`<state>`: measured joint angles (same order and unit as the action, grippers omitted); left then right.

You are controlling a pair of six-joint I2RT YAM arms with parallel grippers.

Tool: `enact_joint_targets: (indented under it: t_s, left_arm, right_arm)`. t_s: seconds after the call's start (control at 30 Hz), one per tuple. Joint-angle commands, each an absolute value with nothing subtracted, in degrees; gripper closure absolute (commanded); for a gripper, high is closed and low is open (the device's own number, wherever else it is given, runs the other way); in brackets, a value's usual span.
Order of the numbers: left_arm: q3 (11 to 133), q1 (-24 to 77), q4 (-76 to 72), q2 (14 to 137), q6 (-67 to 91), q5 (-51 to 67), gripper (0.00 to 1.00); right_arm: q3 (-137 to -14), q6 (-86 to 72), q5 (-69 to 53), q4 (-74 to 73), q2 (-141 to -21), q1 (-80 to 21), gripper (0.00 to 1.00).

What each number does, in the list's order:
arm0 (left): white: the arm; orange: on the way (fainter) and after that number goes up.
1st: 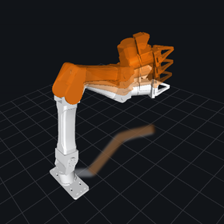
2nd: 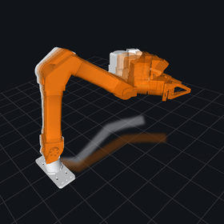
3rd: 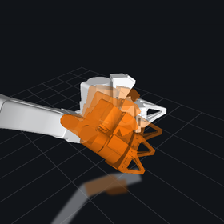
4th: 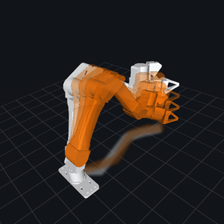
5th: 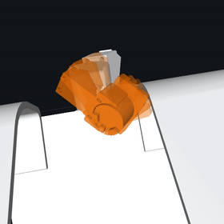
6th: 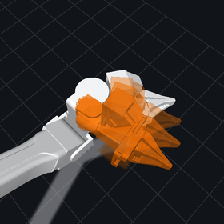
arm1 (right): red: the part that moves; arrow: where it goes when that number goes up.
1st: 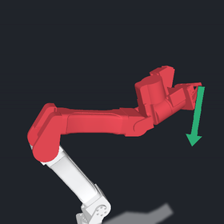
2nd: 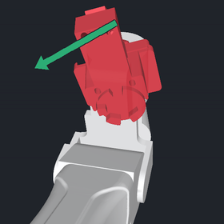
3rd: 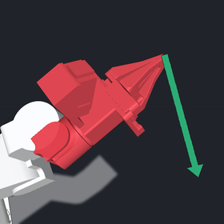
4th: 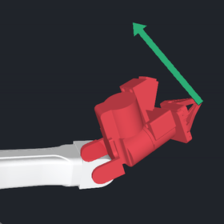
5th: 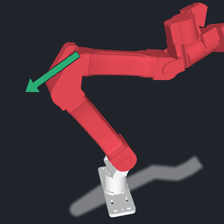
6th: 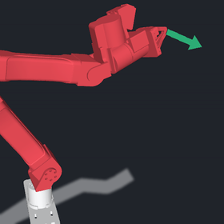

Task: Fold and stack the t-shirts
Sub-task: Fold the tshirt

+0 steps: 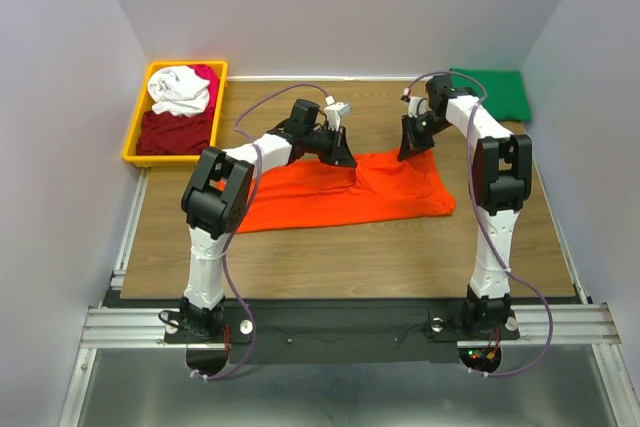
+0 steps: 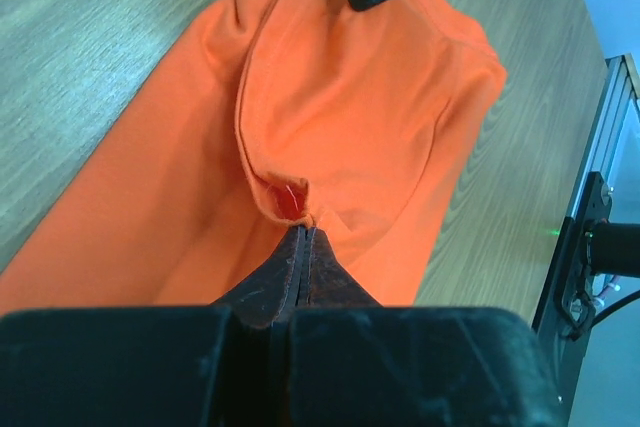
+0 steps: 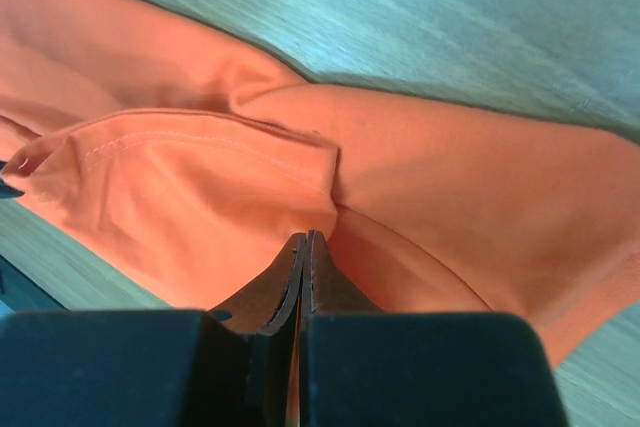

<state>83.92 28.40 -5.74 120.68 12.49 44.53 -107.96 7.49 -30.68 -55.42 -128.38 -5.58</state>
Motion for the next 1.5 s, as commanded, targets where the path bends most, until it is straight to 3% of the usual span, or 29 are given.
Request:
enact_joint_targets:
  t_s: [0.0,0.7,1.03,1.47]
  left_arm:
    - [82.4,28.1,-8.2,114.9,10.0,44.6,1.00]
    - [81.3,27.9,-7.1,118.5,8.1,43.9,1.00]
    - [80.5,28.2,-6.8,120.1,7.7,44.3,1.00]
    - [74.3,28.2,-13.5,113.7,7.1,43.1,1.00]
  right_arm:
    - [-109.9,7.1,-32.8,-51.9,-123.1,-5.4,1.00]
    - [-103.4,10.9,-29.5,-50.5,-119.5,-5.4,0.99]
    - [-102.2,12.0,-34.0,-49.3,-116.9,-5.4,0.99]
    - [-104.3,12.2,-34.7,-44.8,-120.1,-5.4,1.00]
